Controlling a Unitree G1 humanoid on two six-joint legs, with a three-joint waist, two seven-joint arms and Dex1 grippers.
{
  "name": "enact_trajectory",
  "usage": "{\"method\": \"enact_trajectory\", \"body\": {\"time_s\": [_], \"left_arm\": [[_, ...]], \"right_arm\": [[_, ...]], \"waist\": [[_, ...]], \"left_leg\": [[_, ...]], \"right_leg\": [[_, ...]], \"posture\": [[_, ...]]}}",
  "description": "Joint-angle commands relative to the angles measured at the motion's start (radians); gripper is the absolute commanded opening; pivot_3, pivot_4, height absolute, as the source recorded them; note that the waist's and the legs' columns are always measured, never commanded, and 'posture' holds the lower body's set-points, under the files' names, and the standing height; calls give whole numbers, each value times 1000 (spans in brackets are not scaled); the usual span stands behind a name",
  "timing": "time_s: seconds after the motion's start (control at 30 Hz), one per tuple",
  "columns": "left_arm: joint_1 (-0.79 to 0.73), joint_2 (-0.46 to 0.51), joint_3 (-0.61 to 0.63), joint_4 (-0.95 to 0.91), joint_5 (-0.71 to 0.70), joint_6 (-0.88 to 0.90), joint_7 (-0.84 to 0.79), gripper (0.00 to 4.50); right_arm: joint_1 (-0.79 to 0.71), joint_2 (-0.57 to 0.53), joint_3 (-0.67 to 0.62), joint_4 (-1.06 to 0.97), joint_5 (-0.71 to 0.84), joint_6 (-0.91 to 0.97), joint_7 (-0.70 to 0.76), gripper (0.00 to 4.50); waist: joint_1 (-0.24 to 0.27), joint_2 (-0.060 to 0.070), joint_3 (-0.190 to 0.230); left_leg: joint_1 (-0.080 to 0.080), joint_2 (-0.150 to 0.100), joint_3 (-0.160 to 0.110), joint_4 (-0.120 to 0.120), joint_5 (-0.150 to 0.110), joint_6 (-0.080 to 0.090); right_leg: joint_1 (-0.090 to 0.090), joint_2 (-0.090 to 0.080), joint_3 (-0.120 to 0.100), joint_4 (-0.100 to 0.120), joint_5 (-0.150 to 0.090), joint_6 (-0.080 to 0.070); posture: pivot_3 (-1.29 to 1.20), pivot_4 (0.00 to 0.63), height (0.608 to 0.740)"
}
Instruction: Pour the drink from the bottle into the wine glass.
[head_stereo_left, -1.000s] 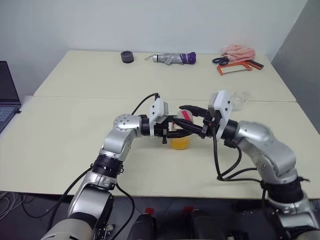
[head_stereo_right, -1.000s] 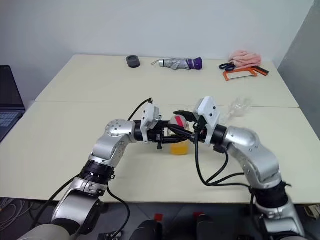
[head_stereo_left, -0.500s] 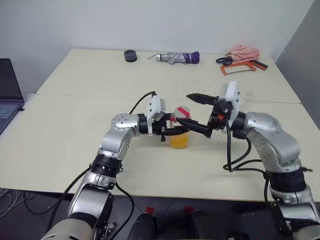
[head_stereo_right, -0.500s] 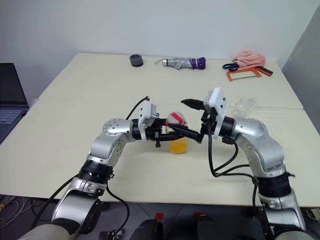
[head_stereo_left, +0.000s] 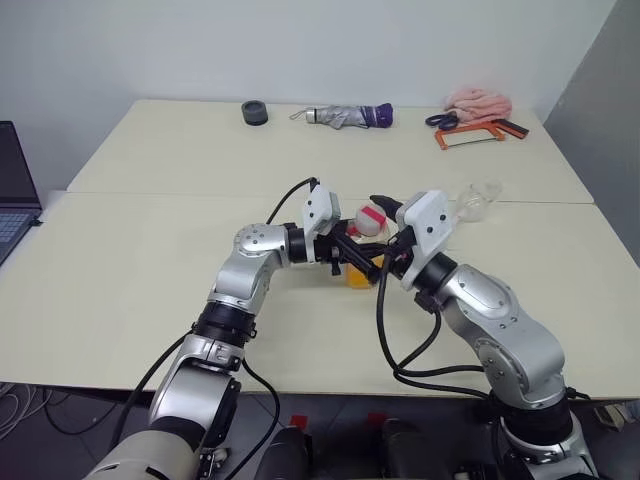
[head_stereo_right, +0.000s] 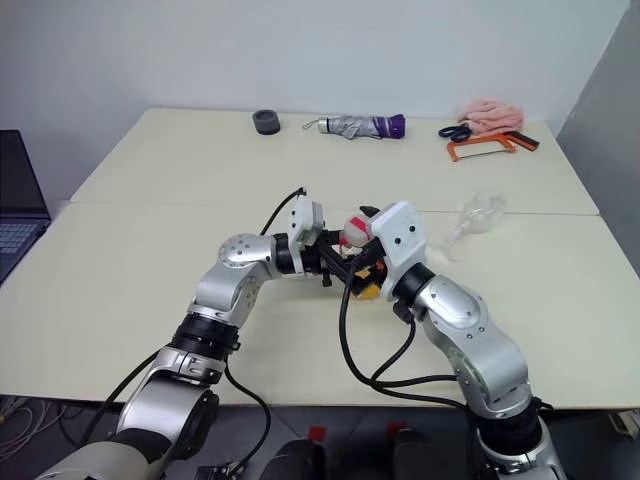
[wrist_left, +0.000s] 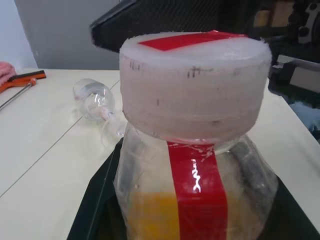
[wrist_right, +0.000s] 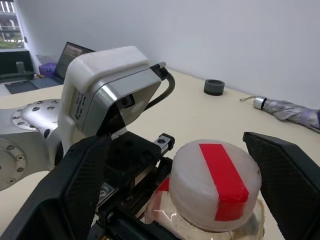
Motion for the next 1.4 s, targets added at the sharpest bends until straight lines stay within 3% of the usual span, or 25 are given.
{"method": "enact_trajectory", "body": {"time_s": [0.03,0.13,0.33,0.37,0.53,0.77,0.87,0.97,1.07,1.2,1.3,1.4], "left_arm": [[-28,-9,11,-18,-6,-27,0,1820],[-25,-6,15,-18,-6,-28,1,1820],[-21,4,23,-24,-12,-22,-2,1820],[-19,5,24,-27,-14,-20,-3,1820],[-21,24,37,-54,-46,19,-36,1818],[-35,94,27,-122,-92,113,-161,1815],[-40,102,34,-117,-84,109,-160,1815],[-33,97,47,-125,-85,113,-133,1815],[-21,91,54,-127,-78,111,-104,1815],[-18,80,59,-113,-65,97,-71,1814],[-33,71,58,-78,-48,69,-53,1814],[-44,66,56,-53,-42,53,-50,1814]], "right_arm": [[-8,19,-21,-9,-10,-44,-9,4500],[-7,29,-33,-3,-2,-46,-7,3930],[5,30,-35,9,11,-45,21,1893],[8,27,-33,10,12,-45,28,1848],[-8,-11,-11,67,57,-55,149,1849],[-244,-234,14,380,184,-130,714,1849],[-300,-275,6,452,203,-111,786,1849],[-267,-280,-29,434,194,-128,750,1849],[-223,-255,-116,391,200,-139,636,2827],[-136,-234,-214,175,273,-31,466,4140],[-39,-184,-205,-18,293,65,307,4197],[-10,-133,-159,-84,248,98,192,4197]], "waist": [[0,0,0],[0,0,0],[0,0,0],[0,0,0],[-1,0,0],[-10,0,0],[-10,1,1],[-7,1,1],[-6,1,1],[0,1,1],[0,1,1],[-1,1,1]], "left_leg": [[0,0,0,0,0,0],[0,0,0,0,0,0],[0,0,0,0,0,0],[0,0,0,0,0,0],[0,0,1,0,0,1],[1,0,1,0,-2,3],[2,0,0,0,-2,3],[1,1,-2,-1,-2,3],[0,1,-1,0,-1,2],[-1,2,-1,0,0,1],[-2,2,-2,0,0,0],[-2,2,-1,0,0,0]], "right_leg": [[0,0,0,0,0,0],[0,0,0,0,0,0],[0,0,0,0,0,0],[0,0,0,0,0,0],[0,0,0,0,0,0],[1,2,0,0,0,0],[3,1,-1,-1,0,0],[3,1,-2,-1,0,0],[2,-1,-1,-1,0,0],[0,-3,0,0,0,0],[-1,-3,-1,0,0,0],[-2,-2,0,0,0,0]], "posture": [[0,150,740],[0,150,740],[0,150,740],[0,150,740],[0,150,740],[0,150,740],[0,150,740],[0,150,740],[0,150,740],[0,150,740],[0,150,740],[0,150,740]]}}
